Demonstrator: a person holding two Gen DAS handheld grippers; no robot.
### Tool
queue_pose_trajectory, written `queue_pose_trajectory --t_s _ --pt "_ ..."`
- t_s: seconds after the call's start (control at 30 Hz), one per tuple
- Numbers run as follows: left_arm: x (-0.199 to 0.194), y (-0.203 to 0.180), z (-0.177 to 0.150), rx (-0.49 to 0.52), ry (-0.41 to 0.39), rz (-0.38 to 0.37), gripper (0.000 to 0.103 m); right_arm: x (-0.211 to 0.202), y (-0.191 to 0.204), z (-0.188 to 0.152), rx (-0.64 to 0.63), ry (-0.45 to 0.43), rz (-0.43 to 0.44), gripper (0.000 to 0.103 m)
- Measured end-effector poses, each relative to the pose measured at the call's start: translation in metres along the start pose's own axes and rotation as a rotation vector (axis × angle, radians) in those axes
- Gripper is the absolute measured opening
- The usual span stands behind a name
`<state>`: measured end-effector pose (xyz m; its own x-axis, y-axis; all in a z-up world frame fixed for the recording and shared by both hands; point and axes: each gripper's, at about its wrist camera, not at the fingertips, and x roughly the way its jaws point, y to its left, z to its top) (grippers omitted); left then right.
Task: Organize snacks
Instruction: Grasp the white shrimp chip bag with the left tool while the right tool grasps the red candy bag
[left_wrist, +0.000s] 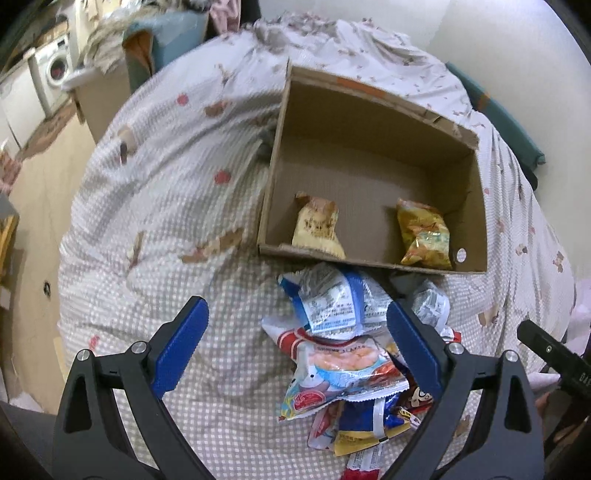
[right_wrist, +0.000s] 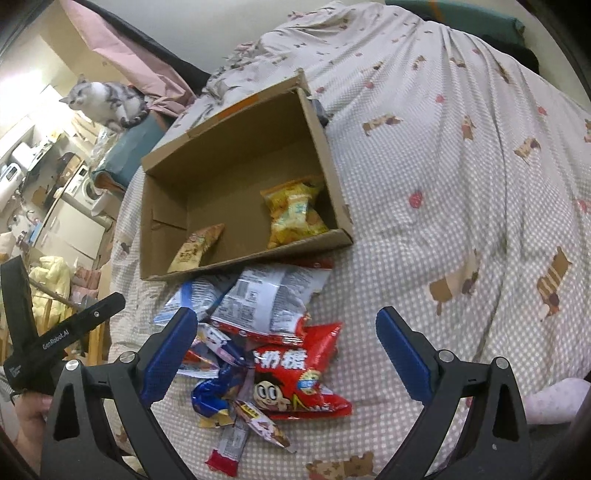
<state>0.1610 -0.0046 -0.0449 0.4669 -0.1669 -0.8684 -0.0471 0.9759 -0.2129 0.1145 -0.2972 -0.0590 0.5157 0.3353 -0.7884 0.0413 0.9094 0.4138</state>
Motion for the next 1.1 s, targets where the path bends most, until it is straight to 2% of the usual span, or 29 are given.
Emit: queue_pose_trajectory --t_s 0.2,0.3,0.4,0.47,0.53,0.57,0.63,0.8,0.97,1.0,1.07,1.1 --pt "0.033 -0.002 -0.012 -0.025 0.156 -0.014 0.096 0.008 -0.014 -0.003 0.052 0.057 0.005 0.1" --pt "0.059 -0.008 -0.026 -0.027 0.282 -0.051 0.096 0.01 -0.019 -0.003 0.078 0.063 0.012 0.1" --pt "0.076 -0.013 -0.034 -0.037 0.317 -0.056 0.095 0.014 -0.021 -0.002 0.09 0.074 0.013 0.1" --pt "0.085 -0.019 -0.036 -0.015 0.327 -0.061 0.089 0.02 -0.021 -0.001 0.094 0.091 0.008 0.1" --pt "0.094 -0.021 -0.04 -0.044 0.377 -0.121 0.07 0.03 -0.023 -0.003 0.1 0.135 -0.013 0.1" --pt "0.097 -0.02 -0.042 -0.067 0.406 -0.146 0.066 0.035 -0.024 -0.004 0.1 0.157 -0.024 0.1" --pt "0.097 -0.02 -0.045 -0.072 0.414 -0.14 0.061 0.047 -0.025 -0.009 0.096 0.219 -0.056 0.1" --pt "0.092 -0.019 -0.049 -0.051 0.414 -0.115 0.048 0.078 -0.017 -0.026 0.054 0.386 -0.047 0.099" --pt "0.08 0.0 -0.043 -0.05 0.384 -0.054 0.041 0.098 0.002 -0.037 -0.065 0.445 -0.11 0.099" --pt "0.077 0.003 -0.042 -0.043 0.378 -0.047 0.041 0.101 0.005 -0.038 -0.074 0.454 -0.102 0.096" --pt "0.072 0.003 -0.042 -0.028 0.364 -0.03 0.04 0.105 0.008 -0.039 -0.071 0.47 -0.07 0.084" --pt "0.069 0.004 -0.042 -0.024 0.359 -0.024 0.04 0.106 0.009 -0.04 -0.062 0.476 -0.038 0.071"
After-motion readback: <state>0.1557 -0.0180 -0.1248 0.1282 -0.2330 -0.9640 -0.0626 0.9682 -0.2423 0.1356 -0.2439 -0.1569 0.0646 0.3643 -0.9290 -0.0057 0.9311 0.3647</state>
